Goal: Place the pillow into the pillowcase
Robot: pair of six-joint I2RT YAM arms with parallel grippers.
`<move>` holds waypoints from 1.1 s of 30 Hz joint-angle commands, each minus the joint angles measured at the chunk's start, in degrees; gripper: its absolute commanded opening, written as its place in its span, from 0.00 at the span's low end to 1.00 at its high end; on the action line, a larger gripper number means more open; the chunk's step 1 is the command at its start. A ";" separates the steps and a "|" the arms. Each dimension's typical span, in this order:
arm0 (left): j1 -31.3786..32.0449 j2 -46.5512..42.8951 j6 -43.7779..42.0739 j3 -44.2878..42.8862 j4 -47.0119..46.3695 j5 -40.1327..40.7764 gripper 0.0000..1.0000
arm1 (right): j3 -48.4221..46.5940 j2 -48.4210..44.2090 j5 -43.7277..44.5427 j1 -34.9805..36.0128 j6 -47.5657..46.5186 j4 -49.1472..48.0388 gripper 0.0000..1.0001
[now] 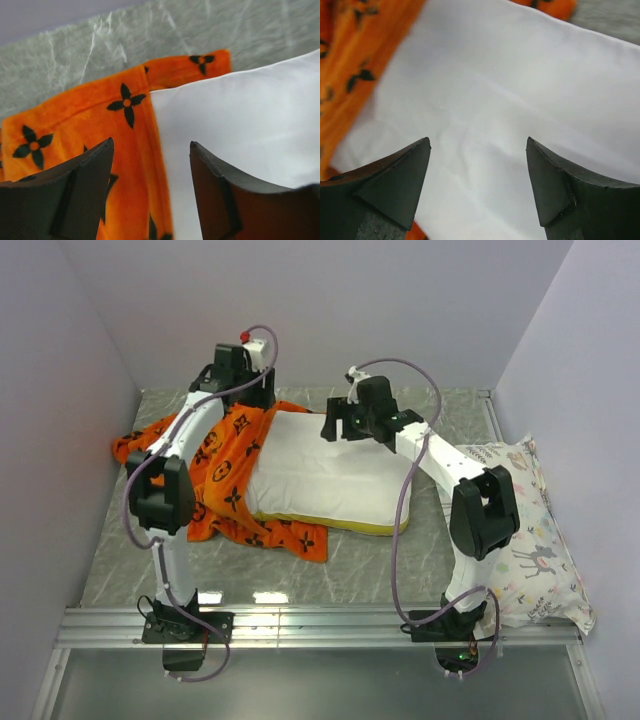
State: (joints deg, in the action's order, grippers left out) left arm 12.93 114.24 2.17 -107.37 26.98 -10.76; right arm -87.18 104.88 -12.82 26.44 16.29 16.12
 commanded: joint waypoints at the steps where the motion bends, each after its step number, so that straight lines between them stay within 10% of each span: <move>1: 1.57 3.62 -0.42 -3.72 -2.80 4.78 0.67 | -1.24 1.29 5.88 -2.70 -5.48 6.90 0.85; 7: 2.46 4.00 1.42 -3.22 -2.54 5.60 0.54 | 3.74 -3.35 -12.81 -1.13 -2.07 1.39 0.72; 14: 0.96 -15.78 -0.85 13.82 8.59 2.68 0.54 | 14.49 -4.26 -24.70 6.43 19.61 -23.20 0.25; 33: 2.36 -35.75 -2.70 42.86 15.12 5.93 0.59 | 12.12 14.03 -24.27 14.96 42.59 -42.75 0.13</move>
State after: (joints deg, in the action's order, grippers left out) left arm 14.68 80.60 -0.38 -65.19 43.66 -5.93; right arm -73.95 119.11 -37.12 40.34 55.35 -20.75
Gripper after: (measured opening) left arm 0.589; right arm 0.129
